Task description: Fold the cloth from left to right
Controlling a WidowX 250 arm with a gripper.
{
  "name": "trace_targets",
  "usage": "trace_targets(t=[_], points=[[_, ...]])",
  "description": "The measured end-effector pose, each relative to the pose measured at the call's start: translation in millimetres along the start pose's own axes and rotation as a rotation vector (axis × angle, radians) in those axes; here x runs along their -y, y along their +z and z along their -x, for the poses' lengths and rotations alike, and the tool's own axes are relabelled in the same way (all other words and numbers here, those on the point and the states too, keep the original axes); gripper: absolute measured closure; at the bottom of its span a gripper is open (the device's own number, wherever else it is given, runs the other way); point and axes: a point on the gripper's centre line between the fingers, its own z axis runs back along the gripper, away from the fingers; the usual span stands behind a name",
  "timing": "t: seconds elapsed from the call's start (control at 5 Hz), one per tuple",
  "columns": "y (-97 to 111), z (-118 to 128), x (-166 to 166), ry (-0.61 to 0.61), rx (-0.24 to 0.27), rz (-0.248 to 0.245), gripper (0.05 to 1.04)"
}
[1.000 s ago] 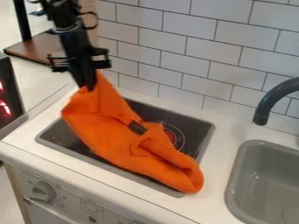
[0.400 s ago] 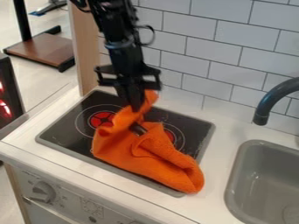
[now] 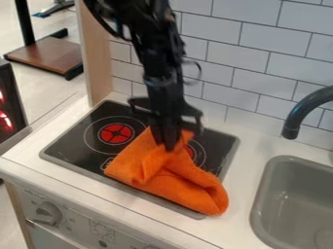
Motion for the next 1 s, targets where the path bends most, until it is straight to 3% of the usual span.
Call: trace_targets(t=[0.4,0.6,1.0], points=[[-33,7,7,0.01,-0.002,-0.038,1.02],[-38,7,6,0.026,0.014,-0.058,0.962],[-39,12,10,0.018,-0.015,-0.044,0.543]])
